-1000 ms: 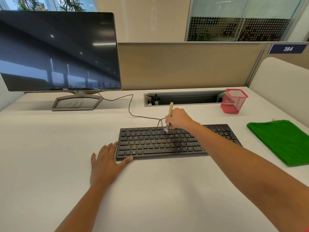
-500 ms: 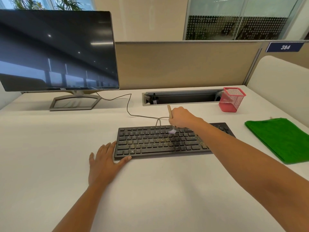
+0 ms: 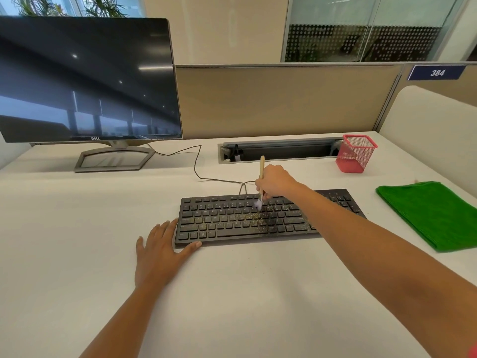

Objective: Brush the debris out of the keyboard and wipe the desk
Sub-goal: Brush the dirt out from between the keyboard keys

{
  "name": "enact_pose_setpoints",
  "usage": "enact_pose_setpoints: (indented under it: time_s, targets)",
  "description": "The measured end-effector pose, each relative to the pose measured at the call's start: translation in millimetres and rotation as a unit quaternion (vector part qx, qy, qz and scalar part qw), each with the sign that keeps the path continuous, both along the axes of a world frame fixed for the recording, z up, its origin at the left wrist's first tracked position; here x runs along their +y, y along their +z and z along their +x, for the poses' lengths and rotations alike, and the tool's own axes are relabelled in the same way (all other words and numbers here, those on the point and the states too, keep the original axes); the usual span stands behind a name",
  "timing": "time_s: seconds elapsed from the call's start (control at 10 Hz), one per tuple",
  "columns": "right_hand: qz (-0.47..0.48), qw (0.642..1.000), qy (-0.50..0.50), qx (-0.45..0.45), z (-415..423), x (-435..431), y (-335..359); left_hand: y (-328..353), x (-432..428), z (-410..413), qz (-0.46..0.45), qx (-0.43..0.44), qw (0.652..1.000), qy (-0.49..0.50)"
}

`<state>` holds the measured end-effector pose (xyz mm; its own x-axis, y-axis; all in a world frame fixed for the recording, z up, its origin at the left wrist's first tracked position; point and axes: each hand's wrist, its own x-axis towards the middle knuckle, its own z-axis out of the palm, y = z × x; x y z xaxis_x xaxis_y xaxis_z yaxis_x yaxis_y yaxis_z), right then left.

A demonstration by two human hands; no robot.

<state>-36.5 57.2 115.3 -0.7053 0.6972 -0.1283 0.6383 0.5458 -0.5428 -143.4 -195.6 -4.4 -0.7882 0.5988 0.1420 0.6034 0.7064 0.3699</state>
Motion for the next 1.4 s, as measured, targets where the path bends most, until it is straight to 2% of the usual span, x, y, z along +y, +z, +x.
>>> enact_pose_setpoints:
  time_s: [0.1, 0.3, 0.5, 0.7, 0.8, 0.9, 1.0, 1.1, 1.2, 1.3, 1.4]
  targets:
    - [-0.016, 0.997, -0.024, 0.076, -1, 2, -2, 0, 0, 0, -0.001, -0.002, 1.000, 0.001]
    - [-0.045, 0.999, -0.001, 0.008, 3, 3, -2, 0, 0, 0, 0.001, -0.004, 1.000, 0.003]
    - [-0.009, 0.996, -0.048, 0.075, 1, 6, -5, 1, 1, 0, 0.002, -0.004, 1.000, 0.001]
    - [0.004, 1.000, -0.023, -0.011, 1, 4, -3, 0, 0, 0, 0.003, 0.000, 1.000, 0.001]
    - [0.032, 0.998, -0.040, 0.036, -1, 4, -1, 0, 0, 0, 0.007, 0.001, 1.000, -0.002]
    - [0.015, 0.999, -0.024, 0.041, -1, 3, -4, 0, 0, -1, 0.008, 0.000, 1.000, -0.002]
    - [0.009, 1.000, 0.004, -0.017, 3, 3, -3, -1, 1, -1, 0.004, 0.000, 1.000, 0.000]
    - [0.020, 1.000, 0.019, 0.006, 3, 3, -1, -1, 1, -1, 0.003, 0.000, 1.000, 0.001]
    - [-0.044, 0.996, 0.051, 0.063, 4, -3, -1, -1, 0, -1, -0.001, -0.002, 1.000, 0.002]
    - [-0.039, 0.995, 0.087, 0.038, 6, -7, -1, -2, 1, -2, -0.004, -0.002, 1.000, 0.003]
    - [0.027, 0.995, 0.087, -0.029, 9, -4, 1, -3, 1, -2, -0.003, 0.003, 1.000, 0.003]
